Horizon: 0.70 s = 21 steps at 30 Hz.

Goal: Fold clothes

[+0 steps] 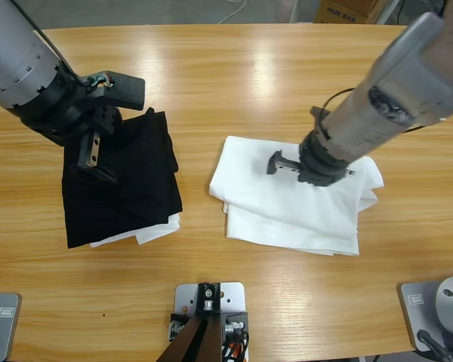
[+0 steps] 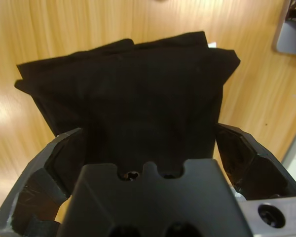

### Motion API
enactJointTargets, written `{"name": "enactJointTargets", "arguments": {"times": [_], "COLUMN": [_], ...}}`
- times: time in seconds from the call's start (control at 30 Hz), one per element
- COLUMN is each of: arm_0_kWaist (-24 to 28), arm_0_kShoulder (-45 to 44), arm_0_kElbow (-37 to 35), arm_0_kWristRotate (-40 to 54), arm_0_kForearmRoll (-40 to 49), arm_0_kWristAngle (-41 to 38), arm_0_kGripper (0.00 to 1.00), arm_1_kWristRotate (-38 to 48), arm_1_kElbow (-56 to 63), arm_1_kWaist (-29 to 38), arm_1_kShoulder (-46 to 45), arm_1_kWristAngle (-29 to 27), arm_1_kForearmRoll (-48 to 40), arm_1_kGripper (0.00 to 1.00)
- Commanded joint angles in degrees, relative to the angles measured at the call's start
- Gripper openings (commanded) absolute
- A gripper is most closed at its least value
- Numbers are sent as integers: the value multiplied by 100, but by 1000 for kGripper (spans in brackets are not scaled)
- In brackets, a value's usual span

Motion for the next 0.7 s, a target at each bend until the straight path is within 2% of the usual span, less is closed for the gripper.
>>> {"name": "enactJointTargets", "arguments": {"times": [0.03,0.27,0.4,0.5,0.57,0.6,0.7], "arm_0_kWaist": [39,39,39,39,39,39,39], "arm_0_kShoulder": [-288,-382,-532,-615,-634,-636,-687], "arm_0_kElbow": [307,365,555,688,722,732,753], "arm_0_kWristRotate": [-76,-102,-111,-118,-168,-178,-211], "arm_0_kForearmRoll": [-37,-37,-37,-37,-40,-51,-63], "arm_0_kWristAngle": [94,94,152,173,171,171,171], "arm_0_kGripper": [1000,1000,1000,1000,1000,1000,1000], "arm_1_kWristRotate": [-748,-644,-1328,-2173,-2817,-3063,-4095], "arm_1_kElbow": [234,357,311,206,-24,-42,9], "arm_1_kWaist": [-35,-28,-31,9,160,290,619], "arm_1_kShoulder": [417,776,1078,1270,1604,1704,1762], "arm_1_kWristAngle": [-2,-185,-261,-827,-1368,-1760,-2175], "arm_1_kForearmRoll": [-112,-55,-177,233,744,867,750], "arm_1_kGripper": [1000,1000,1000,996,896,895,895]}}
